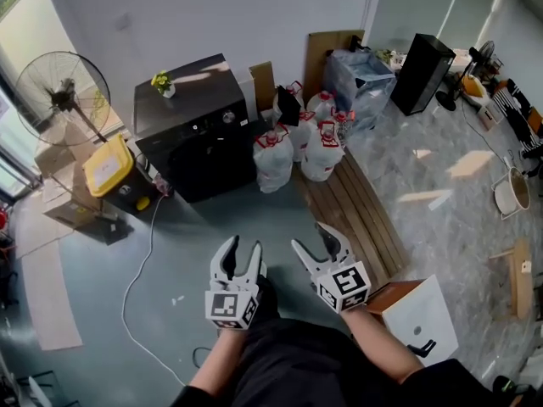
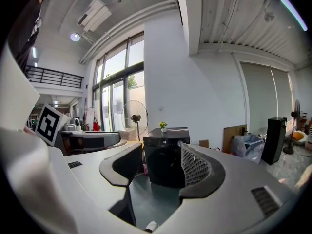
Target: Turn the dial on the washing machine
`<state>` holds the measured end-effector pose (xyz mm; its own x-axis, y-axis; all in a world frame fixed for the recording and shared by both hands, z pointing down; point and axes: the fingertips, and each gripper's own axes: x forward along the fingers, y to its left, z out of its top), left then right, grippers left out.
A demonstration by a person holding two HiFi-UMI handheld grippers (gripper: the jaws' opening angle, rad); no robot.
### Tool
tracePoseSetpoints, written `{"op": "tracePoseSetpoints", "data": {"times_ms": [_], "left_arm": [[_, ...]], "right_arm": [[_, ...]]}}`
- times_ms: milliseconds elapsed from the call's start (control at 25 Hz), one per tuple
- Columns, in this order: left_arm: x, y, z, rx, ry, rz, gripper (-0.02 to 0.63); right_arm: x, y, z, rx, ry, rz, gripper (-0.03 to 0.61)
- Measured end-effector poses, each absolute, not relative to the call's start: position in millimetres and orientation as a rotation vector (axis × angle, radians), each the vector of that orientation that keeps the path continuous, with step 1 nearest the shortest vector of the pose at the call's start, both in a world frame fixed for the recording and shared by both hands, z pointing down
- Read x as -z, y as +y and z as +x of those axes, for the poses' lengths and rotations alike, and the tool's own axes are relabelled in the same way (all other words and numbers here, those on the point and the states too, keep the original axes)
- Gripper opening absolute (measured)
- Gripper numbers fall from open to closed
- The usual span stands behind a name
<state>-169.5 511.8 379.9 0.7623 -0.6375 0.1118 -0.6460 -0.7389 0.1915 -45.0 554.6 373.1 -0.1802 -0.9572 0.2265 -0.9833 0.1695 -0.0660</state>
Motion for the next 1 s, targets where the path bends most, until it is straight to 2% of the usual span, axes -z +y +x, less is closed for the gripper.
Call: {"op": "tracePoseSetpoints", "data": {"times_ms": [680,1000], "left_arm": [[-383.1,268.8,-139.1,-0.087,-0.913,2.753,0.176],[-381.0,206.4,-139.4,-0.082,-0.880,2.761,0.176]], "right_arm": [[-378.7,329.3,-6.5,-0.336,-2.191,1.972,0.222],[-376.1,260.3,-1.4,-0.358,-2.175,2.027,0.222]]}}
